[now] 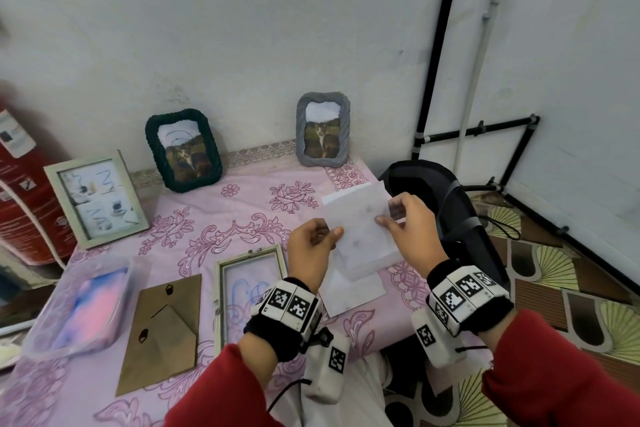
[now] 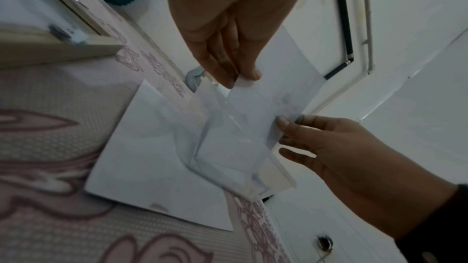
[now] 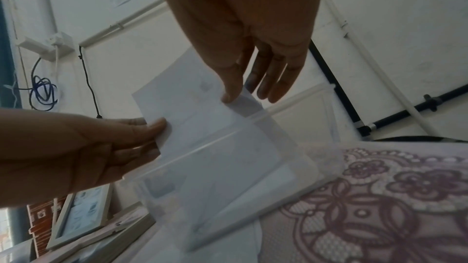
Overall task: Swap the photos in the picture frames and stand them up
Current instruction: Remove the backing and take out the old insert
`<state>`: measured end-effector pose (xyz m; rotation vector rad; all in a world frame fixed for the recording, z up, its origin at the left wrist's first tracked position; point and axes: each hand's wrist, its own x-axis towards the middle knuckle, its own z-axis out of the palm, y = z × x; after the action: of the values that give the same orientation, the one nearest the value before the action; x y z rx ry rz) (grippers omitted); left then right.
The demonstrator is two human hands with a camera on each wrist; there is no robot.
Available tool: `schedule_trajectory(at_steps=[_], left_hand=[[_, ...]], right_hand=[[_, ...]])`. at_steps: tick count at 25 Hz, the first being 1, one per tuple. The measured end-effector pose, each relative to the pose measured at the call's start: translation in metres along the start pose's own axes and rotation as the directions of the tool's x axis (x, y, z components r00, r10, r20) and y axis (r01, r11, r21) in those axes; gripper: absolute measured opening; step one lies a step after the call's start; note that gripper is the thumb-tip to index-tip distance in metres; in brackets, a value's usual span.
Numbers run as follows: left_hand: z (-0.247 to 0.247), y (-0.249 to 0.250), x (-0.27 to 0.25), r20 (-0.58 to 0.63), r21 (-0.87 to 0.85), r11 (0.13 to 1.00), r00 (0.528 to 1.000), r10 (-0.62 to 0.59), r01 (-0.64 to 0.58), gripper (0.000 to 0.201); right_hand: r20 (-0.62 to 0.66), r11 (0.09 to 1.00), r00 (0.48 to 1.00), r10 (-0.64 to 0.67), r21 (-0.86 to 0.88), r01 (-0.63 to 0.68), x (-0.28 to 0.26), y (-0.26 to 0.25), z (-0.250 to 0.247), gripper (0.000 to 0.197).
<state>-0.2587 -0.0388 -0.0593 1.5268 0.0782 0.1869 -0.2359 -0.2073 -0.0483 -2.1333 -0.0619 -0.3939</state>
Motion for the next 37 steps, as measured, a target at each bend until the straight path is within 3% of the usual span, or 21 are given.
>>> schedule_trajectory(at_steps=[7,10,13,19,22,26,28,33,37], left_hand=[[-0.017,0.015,0.004,-0.023,-0.131,0.99,0.999,0.048,-0.05,0.007],[-0.03,0.024,0.004,0.038,-0.157,0.985,0.996,0.077,-0.07,0.008],[-0.047,0.03,0.004,0.042,-0.169,0.98,0.992,0.116,-0.107,0.008],[-0.091,0.026,-0.002,-0.049,-0.083,0.987,0.989,0.138,-0.141,0.005],[-0.116,0.018,-0.007,-0.096,-0.068,0.991,0.989,0.109,-0.115,0.009],[-0.145,0.01,-0.015,-0.07,-0.008,0.997,0.995,0.072,-0.073,0.01],[-0.156,0.007,-0.02,-0.07,0.019,0.998,0.996,0.062,-0.061,0.025],[-0.18,0.002,-0.032,0.031,0.173,0.984,0.999,0.035,-0.04,0.058],[-0.191,0.0,-0.04,0.156,0.285,0.958,0.988,-0.01,-0.035,0.083]], right_hand=[[-0.012,0.971,0.983,-0.185,0.151,0.185,-0.002,-0.039,-0.007,0.002],[-0.029,0.948,0.975,-0.222,0.229,0.222,-0.002,-0.06,-0.004,0.005],[-0.039,0.915,0.962,-0.272,0.298,0.271,-0.006,-0.079,0.005,0.021],[0.106,0.915,0.942,-0.319,0.291,0.278,-0.019,-0.091,0.037,0.012],[0.225,0.939,0.916,-0.333,0.173,0.299,-0.026,-0.093,0.053,0.025],[0.304,0.963,0.918,-0.255,0.169,0.212,-0.037,-0.095,0.072,0.037],[0.357,0.97,0.905,-0.229,0.166,0.18,-0.042,-0.095,0.08,0.049],[0.486,0.97,0.844,-0.227,0.193,0.15,-0.048,-0.088,0.097,0.108],[0.571,0.976,0.793,-0.213,0.158,0.148,-0.05,-0.081,0.106,0.118]])
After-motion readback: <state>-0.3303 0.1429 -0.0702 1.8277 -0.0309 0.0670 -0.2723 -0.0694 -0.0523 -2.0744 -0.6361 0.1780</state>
